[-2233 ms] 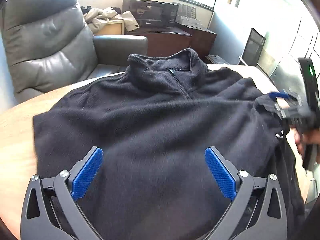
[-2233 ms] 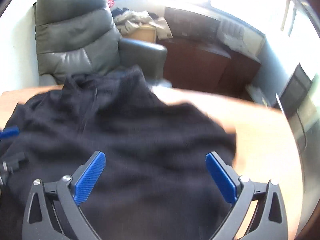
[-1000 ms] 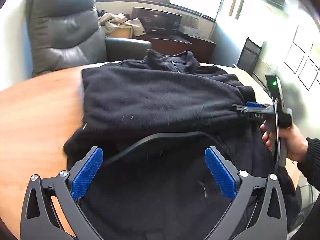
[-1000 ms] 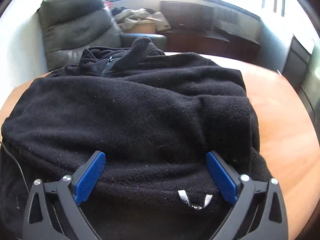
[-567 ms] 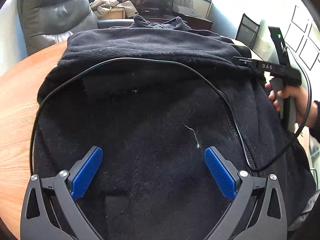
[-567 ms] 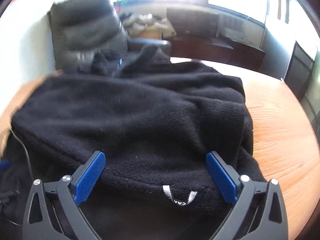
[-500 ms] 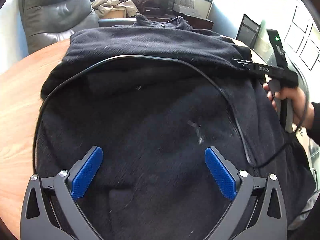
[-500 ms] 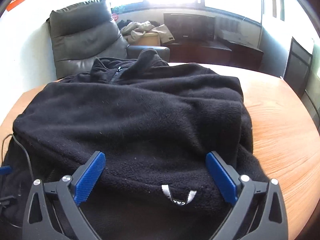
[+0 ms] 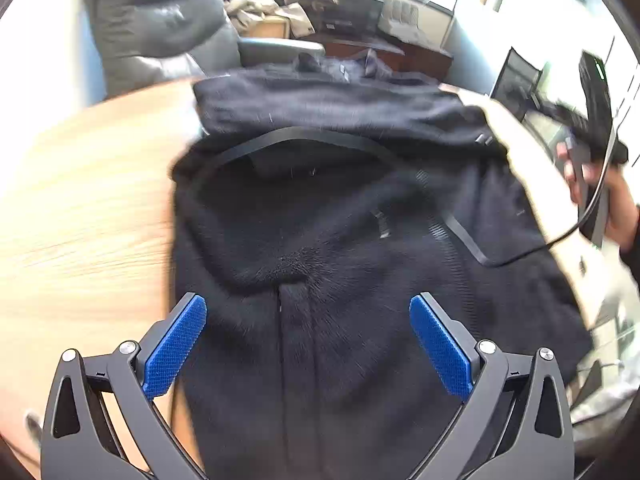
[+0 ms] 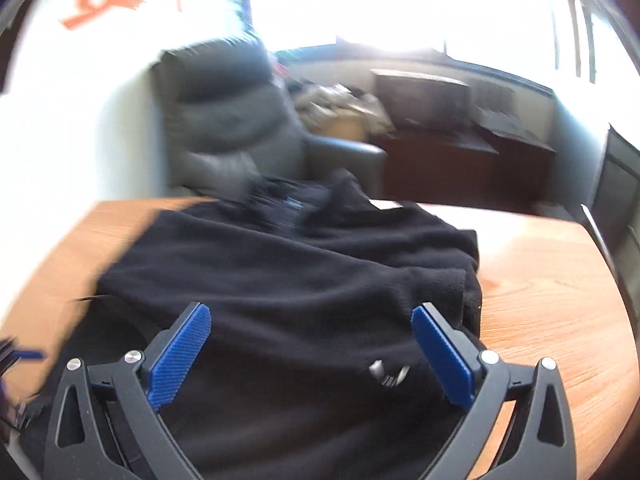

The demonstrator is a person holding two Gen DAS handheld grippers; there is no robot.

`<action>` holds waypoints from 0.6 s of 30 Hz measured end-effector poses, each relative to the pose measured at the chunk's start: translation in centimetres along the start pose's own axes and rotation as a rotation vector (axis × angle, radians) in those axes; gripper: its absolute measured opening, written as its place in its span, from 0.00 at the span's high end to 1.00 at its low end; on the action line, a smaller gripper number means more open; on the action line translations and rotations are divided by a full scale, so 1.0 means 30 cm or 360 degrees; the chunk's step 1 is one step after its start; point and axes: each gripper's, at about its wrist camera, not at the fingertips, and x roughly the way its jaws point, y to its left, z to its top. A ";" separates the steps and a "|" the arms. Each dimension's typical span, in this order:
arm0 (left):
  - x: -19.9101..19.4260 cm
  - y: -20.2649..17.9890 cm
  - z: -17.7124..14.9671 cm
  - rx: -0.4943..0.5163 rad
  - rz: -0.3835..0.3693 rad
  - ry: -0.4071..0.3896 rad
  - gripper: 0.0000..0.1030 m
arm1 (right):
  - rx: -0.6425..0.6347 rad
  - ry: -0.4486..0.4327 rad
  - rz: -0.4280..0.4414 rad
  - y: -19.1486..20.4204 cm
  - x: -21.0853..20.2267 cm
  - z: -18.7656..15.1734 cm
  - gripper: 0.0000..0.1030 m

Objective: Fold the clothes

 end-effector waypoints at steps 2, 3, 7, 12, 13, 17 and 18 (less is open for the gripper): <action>-0.143 0.003 -0.024 -0.0077 0.0040 0.0028 0.00 | -0.0041 0.0036 -0.0007 -0.012 -0.120 -0.011 0.00; -0.207 0.031 -0.048 -0.0123 0.0072 0.0055 0.00 | -0.0038 0.0065 -0.0033 -0.032 -0.175 -0.017 0.00; -0.444 0.129 -0.153 -0.0267 0.0270 0.0193 0.00 | 0.0089 0.0213 -0.0149 -0.170 -0.403 -0.055 0.00; -0.609 0.188 -0.184 -0.0305 0.0372 0.0238 0.00 | -0.0010 0.0321 -0.0338 -0.298 -0.603 -0.071 0.00; -0.569 0.176 -0.166 -0.0262 0.0316 0.0217 0.00 | -0.0032 0.0328 -0.0363 -0.312 -0.610 -0.076 0.00; -0.331 0.118 -0.088 -0.0079 0.0054 0.0136 0.00 | -0.0117 0.0317 -0.0310 -0.269 -0.529 -0.127 0.00; -0.221 0.098 -0.066 -0.0016 -0.0015 0.0129 0.00 | -0.0093 0.0297 -0.0275 -0.247 -0.478 -0.153 0.00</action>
